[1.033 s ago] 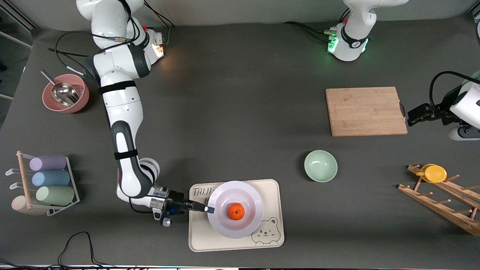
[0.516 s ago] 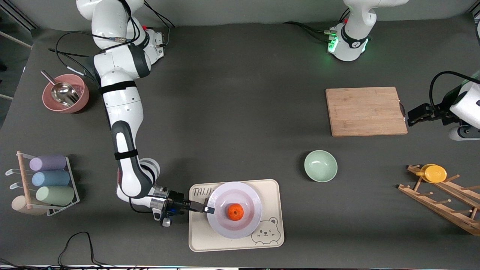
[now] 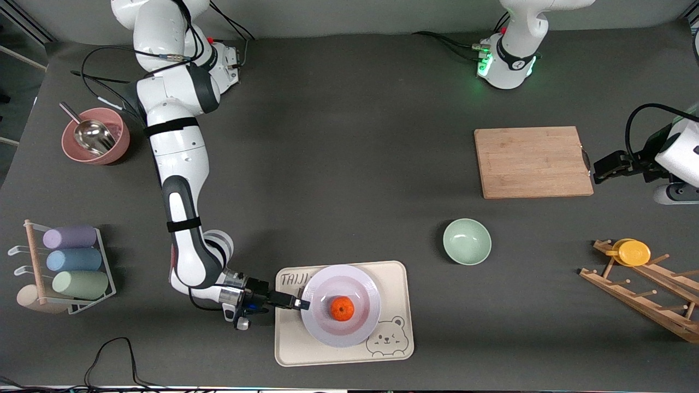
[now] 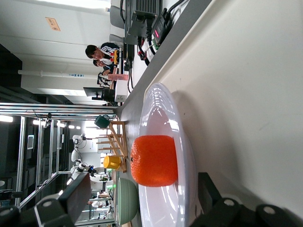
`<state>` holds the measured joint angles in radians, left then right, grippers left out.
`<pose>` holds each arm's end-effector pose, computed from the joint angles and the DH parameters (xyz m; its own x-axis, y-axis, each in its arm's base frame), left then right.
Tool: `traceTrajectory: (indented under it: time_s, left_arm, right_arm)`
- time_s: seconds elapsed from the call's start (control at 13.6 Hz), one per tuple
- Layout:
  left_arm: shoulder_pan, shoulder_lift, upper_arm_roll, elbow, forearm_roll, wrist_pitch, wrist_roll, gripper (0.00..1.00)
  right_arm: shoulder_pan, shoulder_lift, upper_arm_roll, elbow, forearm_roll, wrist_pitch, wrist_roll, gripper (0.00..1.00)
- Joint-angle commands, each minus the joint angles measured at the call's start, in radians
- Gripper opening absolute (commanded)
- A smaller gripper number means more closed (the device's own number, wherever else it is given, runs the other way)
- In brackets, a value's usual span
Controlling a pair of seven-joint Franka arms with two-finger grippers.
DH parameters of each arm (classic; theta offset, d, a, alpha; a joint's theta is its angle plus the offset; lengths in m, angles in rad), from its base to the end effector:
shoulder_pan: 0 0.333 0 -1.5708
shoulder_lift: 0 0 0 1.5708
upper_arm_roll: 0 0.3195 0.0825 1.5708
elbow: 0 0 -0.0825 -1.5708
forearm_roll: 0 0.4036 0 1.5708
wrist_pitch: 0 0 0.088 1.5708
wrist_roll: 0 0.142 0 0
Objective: Place orange and plate with both arms
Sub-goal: 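Withdraw the right gripper from the plate rim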
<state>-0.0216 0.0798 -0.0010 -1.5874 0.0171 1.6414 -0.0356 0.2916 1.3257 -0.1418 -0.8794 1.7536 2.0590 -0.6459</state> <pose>0.6016 -0.0113 0.5440 0.9996 0.0118 -0.0252 0.0113 -0.9998 -0.0179 0.7904 0.2575 0.0775 0.9697 -0.2336 0.0715 0.0047 -0.2746 -0.9615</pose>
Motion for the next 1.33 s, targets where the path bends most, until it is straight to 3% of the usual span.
traceTrajectory:
  time_s: [0.0, 0.59, 0.81, 1.03, 1.25]
  left_arm:
    - [-0.008, -0.008, 0.006, 0.001, -0.003, -0.002, -0.001, 1.0]
    - [-0.011, -0.011, 0.004, 0.001, -0.003, -0.006, -0.003, 1.0]
    - [-0.011, -0.012, 0.004, 0.001, -0.003, -0.008, -0.003, 1.0]
    - [-0.011, -0.012, 0.004, 0.001, -0.003, -0.008, -0.003, 1.0]
    - [-0.012, -0.012, 0.004, 0.001, -0.003, -0.008, -0.003, 1.0]
  right_arm:
    - [-0.011, 0.007, -0.007, 0.03, -0.009, 0.004, -0.012, 1.0]
    - [-0.009, -0.108, -0.045, 0.025, -0.307, 0.001, 0.158, 1.0]
    - [-0.005, -0.18, -0.044, 0.022, -0.474, -0.005, 0.241, 1.0]
    - [-0.009, -0.236, -0.042, 0.019, -0.731, -0.008, 0.299, 1.0]
    - [-0.014, -0.342, -0.053, -0.111, -0.844, -0.06, 0.304, 1.0]
